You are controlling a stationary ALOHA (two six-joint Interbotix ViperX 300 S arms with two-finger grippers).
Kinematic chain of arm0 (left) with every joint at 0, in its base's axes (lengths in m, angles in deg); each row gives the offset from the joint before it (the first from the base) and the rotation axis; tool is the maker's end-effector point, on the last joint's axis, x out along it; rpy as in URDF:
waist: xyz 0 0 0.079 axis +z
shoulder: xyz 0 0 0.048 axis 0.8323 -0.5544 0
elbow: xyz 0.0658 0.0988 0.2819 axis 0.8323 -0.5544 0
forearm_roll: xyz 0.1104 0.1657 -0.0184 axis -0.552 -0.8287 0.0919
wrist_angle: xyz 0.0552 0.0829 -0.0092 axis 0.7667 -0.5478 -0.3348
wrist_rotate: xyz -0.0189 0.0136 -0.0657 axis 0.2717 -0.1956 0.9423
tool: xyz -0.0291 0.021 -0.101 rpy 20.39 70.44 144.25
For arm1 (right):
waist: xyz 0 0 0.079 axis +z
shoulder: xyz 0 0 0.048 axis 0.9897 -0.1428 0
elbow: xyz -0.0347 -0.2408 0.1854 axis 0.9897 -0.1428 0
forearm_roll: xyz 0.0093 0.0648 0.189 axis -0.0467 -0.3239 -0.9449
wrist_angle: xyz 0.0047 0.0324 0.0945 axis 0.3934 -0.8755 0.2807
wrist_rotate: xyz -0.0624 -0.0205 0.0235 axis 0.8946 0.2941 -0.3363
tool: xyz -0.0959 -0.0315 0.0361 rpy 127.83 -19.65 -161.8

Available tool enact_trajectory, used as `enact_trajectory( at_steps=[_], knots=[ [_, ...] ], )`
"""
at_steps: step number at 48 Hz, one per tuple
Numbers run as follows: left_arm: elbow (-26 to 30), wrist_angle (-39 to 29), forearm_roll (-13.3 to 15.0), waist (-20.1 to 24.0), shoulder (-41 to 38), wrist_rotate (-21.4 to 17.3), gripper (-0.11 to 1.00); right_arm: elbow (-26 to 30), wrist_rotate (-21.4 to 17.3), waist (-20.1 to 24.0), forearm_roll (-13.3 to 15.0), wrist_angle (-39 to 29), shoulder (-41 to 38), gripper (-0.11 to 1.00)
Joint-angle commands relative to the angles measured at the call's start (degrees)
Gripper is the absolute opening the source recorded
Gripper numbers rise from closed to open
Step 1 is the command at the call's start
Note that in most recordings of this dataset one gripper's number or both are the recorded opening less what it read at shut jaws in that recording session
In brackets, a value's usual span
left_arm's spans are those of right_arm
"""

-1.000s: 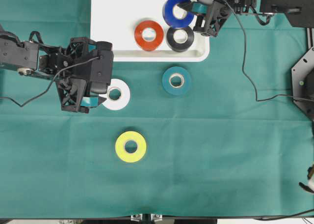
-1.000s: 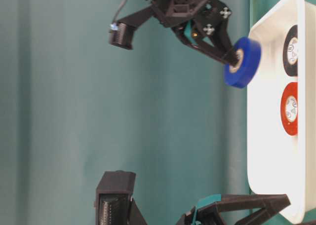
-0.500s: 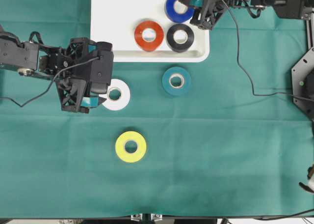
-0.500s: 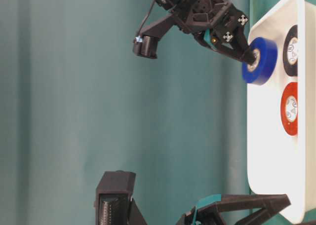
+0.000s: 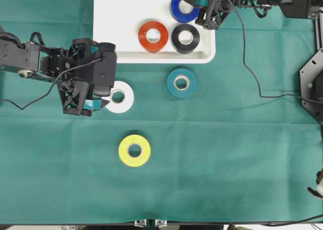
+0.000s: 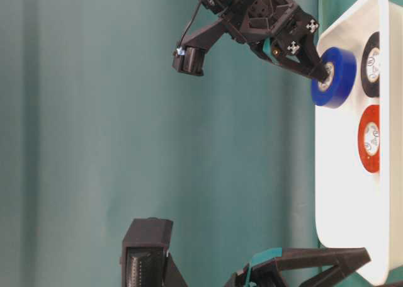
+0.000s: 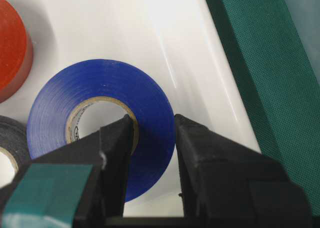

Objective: Put the tape alternately from left to right into the white case.
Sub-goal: 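Open the right gripper to release the blue roll and withdraw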

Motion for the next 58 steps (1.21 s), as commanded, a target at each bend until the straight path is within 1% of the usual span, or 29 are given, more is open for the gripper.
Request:
enact_trajectory(
  at_steps=[1, 16, 18, 25, 26, 27, 28, 31, 40, 47, 52, 58],
  knots=[
    [0.62, 0.26, 0.09, -0.18, 1.05, 0.09, 0.65, 1.14, -0.18, -0.09, 0.09, 0.44, 0.7, 0.26],
    [0.79, 0.26, 0.09, -0.26, 0.97, 0.53, 0.65, 1.05, -0.26, -0.09, 0.09, 0.44, 0.7, 0.27],
    [0.79, 0.26, 0.09, -0.18, 0.97, 0.88, 0.65, 1.05, -0.26, -0.09, 0.09, 0.35, 0.7, 0.36],
    [0.53, 0.26, 0.09, -0.26, 1.05, 1.32, 0.65, 0.97, -0.26, -0.09, 0.09, 0.35, 0.79, 0.79],
    [0.44, 0.26, 0.09, -0.26, 0.97, 1.32, 0.65, 0.97, -0.35, -0.09, 0.09, 0.35, 0.88, 0.83],
    [0.53, 0.26, 0.09, -0.26, 0.97, 1.32, 0.65, 1.05, -0.35, -0.09, 0.09, 0.35, 0.88, 0.86],
    [0.53, 0.18, 0.09, -0.26, 0.97, 1.32, 0.65, 0.97, -0.35, -0.09, 0.09, 0.35, 0.88, 0.86],
    [0.53, 0.26, 0.09, -0.35, 1.05, 1.32, 0.65, 0.97, -0.35, -0.09, 0.09, 0.35, 1.05, 0.8],
    [0.53, 0.26, 0.09, -0.53, 1.05, 1.32, 0.65, 0.53, -0.44, 0.0, 0.09, 0.62, 1.76, 0.8],
    [0.53, 0.26, 0.09, -0.53, 1.05, 1.32, 0.65, -0.44, -0.53, 0.79, 0.09, 1.49, 3.78, 0.8],
    [0.53, 0.26, 0.09, -0.62, 1.05, 1.32, 0.65, -1.93, -0.53, 2.2, 0.09, 3.87, 6.15, 0.8],
    [0.53, 0.26, 0.09, -0.62, 1.05, 1.32, 0.65, -4.75, -0.7, 3.96, 0.0, 8.7, 9.58, 0.8]
  ],
)
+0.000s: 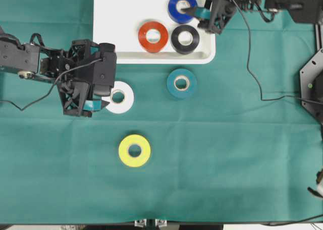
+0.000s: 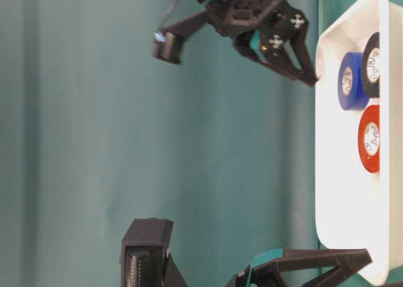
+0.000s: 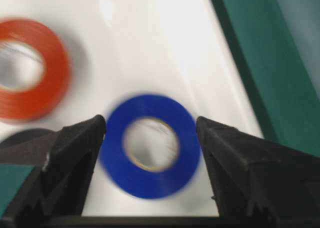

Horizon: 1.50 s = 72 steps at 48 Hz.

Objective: Put the tape alternately from left to right into the white case.
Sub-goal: 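Open the right gripper to release the blue roll and withdraw, then move the right gripper back over the teal tape roll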

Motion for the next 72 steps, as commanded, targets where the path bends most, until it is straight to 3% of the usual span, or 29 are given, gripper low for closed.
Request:
enact_trajectory(
  at_steps=[1, 17, 33, 53, 72],
  knots=[
    [0.53, 0.26, 0.09, -0.26, 0.97, 0.18, 0.65, -1.41, -0.18, 1.32, 0.0, 3.69, 3.78, 0.8],
    [0.53, 0.26, 0.09, -0.53, 0.97, 1.23, 0.65, -9.14, -0.35, 6.86, 0.0, 13.27, 12.22, 0.8],
    [0.53, 0.35, 0.09, -0.53, 0.88, 1.23, 0.65, -10.9, -0.35, 13.54, 0.0, 16.17, 13.97, 0.8],
    [0.53, 0.35, 0.09, -0.7, 0.79, 1.23, 0.65, -11.16, -0.79, 21.71, -0.44, 14.24, 13.18, 0.79],
    [0.7, 0.35, 0.09, -0.97, 0.79, 1.32, 0.65, -11.16, -7.47, 24.43, -0.44, 8.0, 10.99, 0.79]
  ],
)
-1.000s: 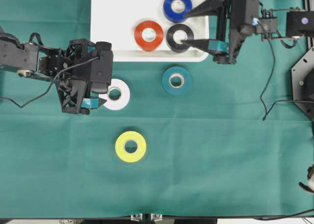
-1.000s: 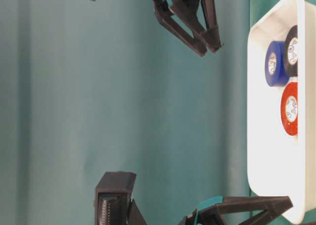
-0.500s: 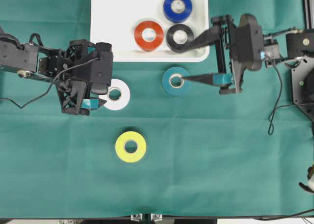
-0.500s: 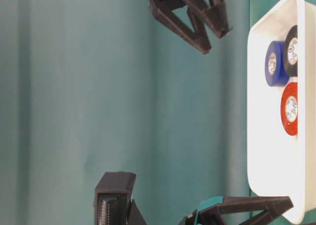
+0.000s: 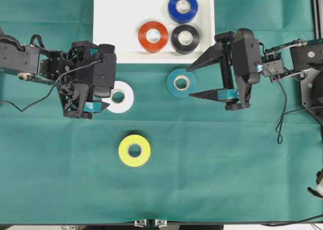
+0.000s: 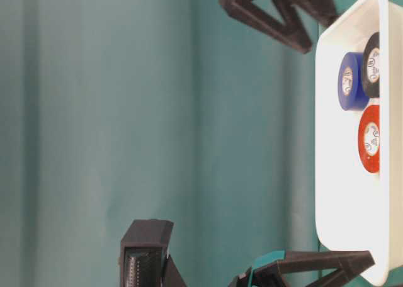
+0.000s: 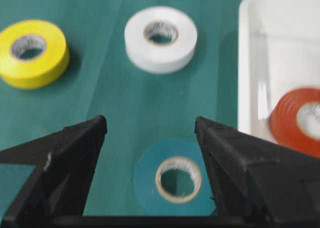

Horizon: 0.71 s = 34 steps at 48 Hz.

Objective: Put the tape alternately from left to right into the white case.
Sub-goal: 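Move the right gripper back over the teal tape roll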

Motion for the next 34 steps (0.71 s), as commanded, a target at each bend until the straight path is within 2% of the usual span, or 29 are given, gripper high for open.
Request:
enact_trajectory(
  at_steps=[1, 13, 34],
  knots=[
    [0.7, 0.26, 0.09, -0.26, 0.79, 0.09, 0.65, 0.44, -0.53, 0.7, -0.18, -1.41, -0.18, 0.79],
    [0.79, 0.26, 0.18, -0.26, 0.7, 0.09, 0.65, 1.41, -2.99, 1.41, -0.18, -8.09, -1.76, 0.79],
    [0.79, 0.26, 0.09, -0.44, 0.79, 0.09, 0.65, 1.93, -2.99, 1.67, -0.18, -9.14, -1.93, 0.79]
  ],
)
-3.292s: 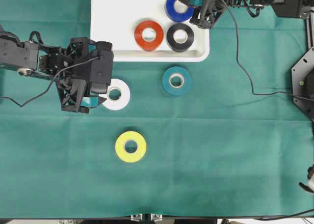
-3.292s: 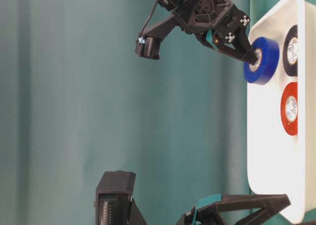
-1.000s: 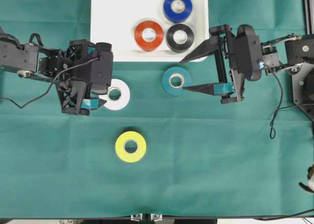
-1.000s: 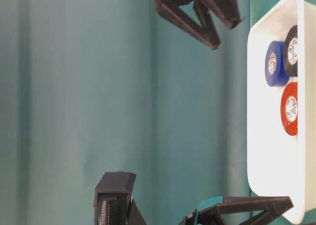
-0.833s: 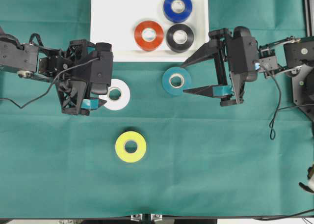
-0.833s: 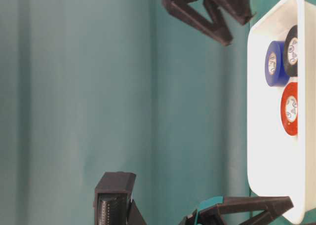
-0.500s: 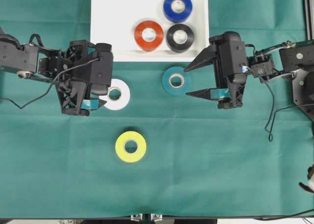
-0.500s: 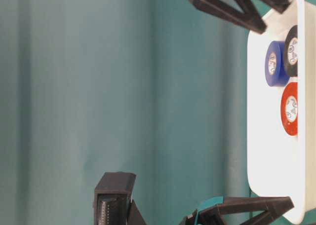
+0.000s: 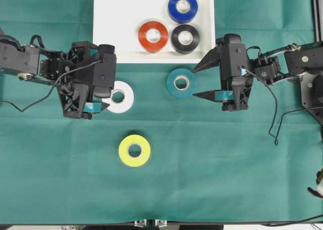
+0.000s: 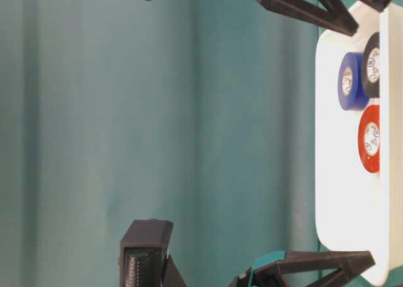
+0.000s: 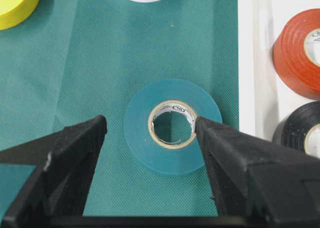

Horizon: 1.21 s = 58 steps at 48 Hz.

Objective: Put the tape alternately from left to right into the white case.
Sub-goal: 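Move the right gripper back over the teal tape roll, then lower the left gripper onto the white tape roll and grasp it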

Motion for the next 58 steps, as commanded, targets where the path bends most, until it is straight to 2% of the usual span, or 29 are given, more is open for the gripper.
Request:
enact_trajectory(
  at_steps=[1, 11, 30, 45, 58],
  knots=[
    [0.79, 0.26, 0.09, -0.35, 0.7, 0.09, 0.65, 1.14, -0.09, 0.09, -0.09, 0.18, 0.44, 0.79],
    [0.88, 0.44, 0.18, -1.41, -0.26, 1.23, 0.65, 1.41, 0.0, 0.09, -0.09, 0.18, 0.35, 0.79],
    [1.05, 1.49, 0.18, -6.5, -3.87, 8.88, 0.65, 1.41, 0.0, 0.09, 0.0, 0.18, 0.44, 0.79],
    [1.32, 5.1, 0.09, -6.77, -5.54, 8.79, 0.64, 1.23, 0.0, 0.09, 0.09, 0.18, 0.35, 0.79],
    [2.46, 5.36, 0.0, -6.59, -8.17, 8.79, 0.64, 1.14, 0.0, 0.09, 0.09, 0.18, 0.35, 0.79]
  ],
)
